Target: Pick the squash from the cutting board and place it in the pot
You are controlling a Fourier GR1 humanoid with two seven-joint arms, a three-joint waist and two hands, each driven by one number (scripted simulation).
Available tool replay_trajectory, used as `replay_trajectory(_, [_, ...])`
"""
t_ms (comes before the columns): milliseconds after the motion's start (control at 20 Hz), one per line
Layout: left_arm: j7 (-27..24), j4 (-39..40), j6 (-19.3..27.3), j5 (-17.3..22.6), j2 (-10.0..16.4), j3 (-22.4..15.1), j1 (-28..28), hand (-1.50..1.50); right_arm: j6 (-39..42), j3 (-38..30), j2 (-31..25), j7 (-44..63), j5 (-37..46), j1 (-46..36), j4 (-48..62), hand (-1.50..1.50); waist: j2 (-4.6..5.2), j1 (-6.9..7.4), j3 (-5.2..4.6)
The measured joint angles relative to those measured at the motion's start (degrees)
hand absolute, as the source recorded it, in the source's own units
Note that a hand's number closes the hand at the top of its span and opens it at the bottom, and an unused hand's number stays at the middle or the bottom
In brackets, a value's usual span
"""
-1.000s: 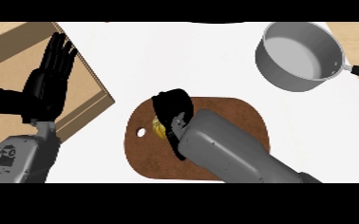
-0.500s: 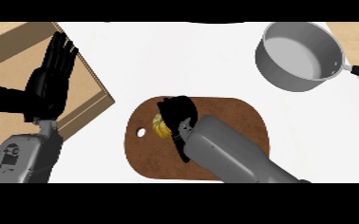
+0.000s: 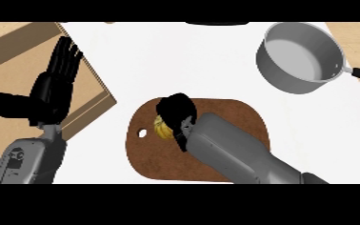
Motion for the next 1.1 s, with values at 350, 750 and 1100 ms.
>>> replay_trajectory(350, [0.78,1.79,-0.4,-0.41,-0.19,0.81,-2.31,0.0,-3.61,4.91,0.21,2.1,-1.2,-2.18,-0.77,1.5,0.25,0.05,0.0])
replay_trajectory(750, [1.64,1.3,-0.24,-0.93,-0.63,0.71,-2.91,0.0,-19.92,2.0,1.72,8.87,3.42,-5.84,1.03,1.5,1.03,1.07,0.15])
replay_trajectory(1100, [1.88,1.9,-0.24,-0.84,-0.71,1.13,-3.66,0.0,-37.66,-1.65,1.95,21.07,10.3,-10.79,2.74,1.5,0.79,0.75,0.13])
